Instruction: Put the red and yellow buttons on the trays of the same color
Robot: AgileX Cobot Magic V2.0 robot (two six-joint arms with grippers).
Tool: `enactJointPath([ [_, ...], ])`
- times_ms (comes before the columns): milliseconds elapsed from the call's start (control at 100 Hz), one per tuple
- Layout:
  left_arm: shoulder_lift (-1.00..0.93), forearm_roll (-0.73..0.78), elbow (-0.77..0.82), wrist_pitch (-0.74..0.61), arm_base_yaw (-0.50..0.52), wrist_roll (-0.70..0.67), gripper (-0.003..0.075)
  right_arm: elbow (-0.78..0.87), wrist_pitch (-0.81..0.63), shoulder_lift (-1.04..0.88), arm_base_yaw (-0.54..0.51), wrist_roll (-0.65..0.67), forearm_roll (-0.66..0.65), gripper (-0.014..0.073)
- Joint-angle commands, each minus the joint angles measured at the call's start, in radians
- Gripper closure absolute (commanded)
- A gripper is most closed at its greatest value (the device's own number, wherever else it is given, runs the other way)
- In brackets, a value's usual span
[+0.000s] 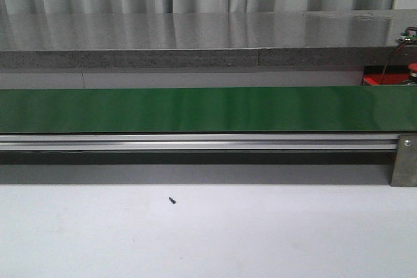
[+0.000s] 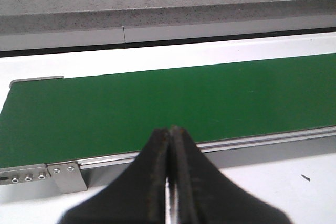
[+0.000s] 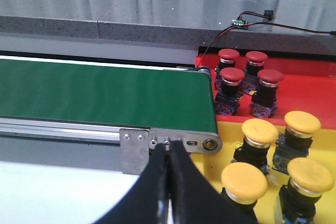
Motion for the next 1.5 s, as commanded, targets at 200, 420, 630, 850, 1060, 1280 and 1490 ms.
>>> enactJointPath([
  [200, 0.005, -0.021, -0.027, -0.075, 0.002, 0.000, 0.0740, -0.019, -0.085, -0.019, 0.001, 0.004, -0.005, 0.0711],
  [420, 0.005, -0.021, -0.027, -0.075, 0.002, 0.000, 0.0740, -0.019, -0.085, -0.019, 0.001, 0.004, -0.005, 0.0711],
  [630, 0.005, -0.021, -0.027, -0.144, 0.002, 0.000, 0.0740, -0.019, -0.084, -0.019, 0.001, 0.004, -0.005, 0.0711],
  [850, -0.063, 0.085, 0.037, -0.247, 0.000, -0.007, 0.0740, -0.019, -0.084, -0.019, 0.001, 0.004, -0.005, 0.0711],
  [1060, -0.256, 0.267, 0.211, -0.331, 0.010, -0.211, 0.0740, -0.019, -0.084, -0.019, 0.001, 0.004, -0.005, 0.0711],
  [1280, -0.491, 0.271, 0.389, -0.345, 0.046, -0.232, 0.0740, -0.019, -0.084, -0.019, 0.001, 0.004, -0.005, 0.0711],
  [1490, -0.599, 0.278, 0.485, -0.365, 0.083, -0.237, 0.0740, -0.019, -0.084, -0.018, 0.001, 0.004, -0.005, 0.0711],
])
